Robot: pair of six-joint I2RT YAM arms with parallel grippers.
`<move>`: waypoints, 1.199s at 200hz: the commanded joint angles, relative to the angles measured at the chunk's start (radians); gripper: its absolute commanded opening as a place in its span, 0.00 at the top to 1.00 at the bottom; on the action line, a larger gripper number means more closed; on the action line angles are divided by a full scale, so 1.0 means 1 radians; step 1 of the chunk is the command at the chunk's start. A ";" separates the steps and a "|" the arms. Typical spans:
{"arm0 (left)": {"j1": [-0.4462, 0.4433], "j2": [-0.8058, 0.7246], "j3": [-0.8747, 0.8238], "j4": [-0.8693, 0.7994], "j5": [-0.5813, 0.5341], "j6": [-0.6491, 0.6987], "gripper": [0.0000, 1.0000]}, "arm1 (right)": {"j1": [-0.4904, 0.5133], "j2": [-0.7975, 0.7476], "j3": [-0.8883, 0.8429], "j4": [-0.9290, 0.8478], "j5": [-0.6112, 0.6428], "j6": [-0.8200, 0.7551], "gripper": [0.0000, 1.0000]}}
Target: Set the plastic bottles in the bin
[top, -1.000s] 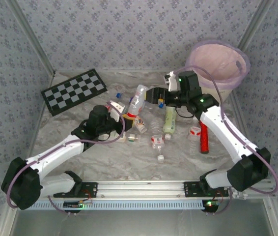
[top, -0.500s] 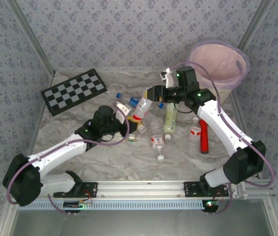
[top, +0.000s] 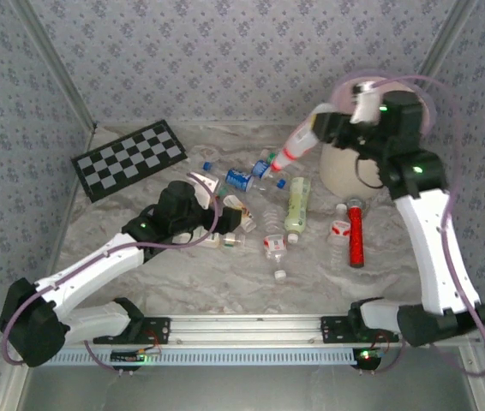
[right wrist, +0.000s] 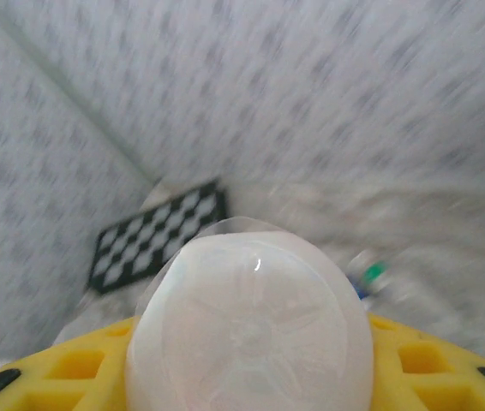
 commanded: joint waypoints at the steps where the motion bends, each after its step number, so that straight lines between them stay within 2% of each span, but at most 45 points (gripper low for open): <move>1: 0.006 -0.025 0.040 -0.193 -0.213 -0.164 0.01 | -0.065 -0.066 0.069 -0.032 0.227 -0.091 0.72; 24: 0.027 -0.021 0.007 -0.243 -0.327 -0.283 0.01 | -0.116 -0.056 0.108 0.018 0.348 -0.162 0.78; 52: 0.051 -0.040 -0.053 -0.217 -0.319 -0.398 0.01 | -0.137 0.030 0.180 0.009 0.518 -0.247 0.80; 65: 0.054 -0.055 -0.098 -0.176 -0.320 -0.469 0.01 | -0.149 0.071 0.182 0.036 0.556 -0.281 0.81; 84: 0.061 -0.054 -0.141 -0.152 -0.315 -0.551 0.03 | -0.167 0.160 0.236 0.014 0.527 -0.288 0.82; 141: 0.062 -0.044 -0.163 -0.170 -0.305 -0.601 0.05 | -0.172 0.383 0.280 -0.093 0.474 -0.273 0.84; 195: 0.063 -0.003 -0.154 -0.141 -0.280 -0.664 0.06 | -0.174 0.547 0.213 -0.124 0.437 -0.243 0.84; 240: 0.063 0.001 -0.163 -0.138 -0.258 -0.719 0.07 | -0.175 0.609 0.113 -0.104 0.392 -0.210 0.83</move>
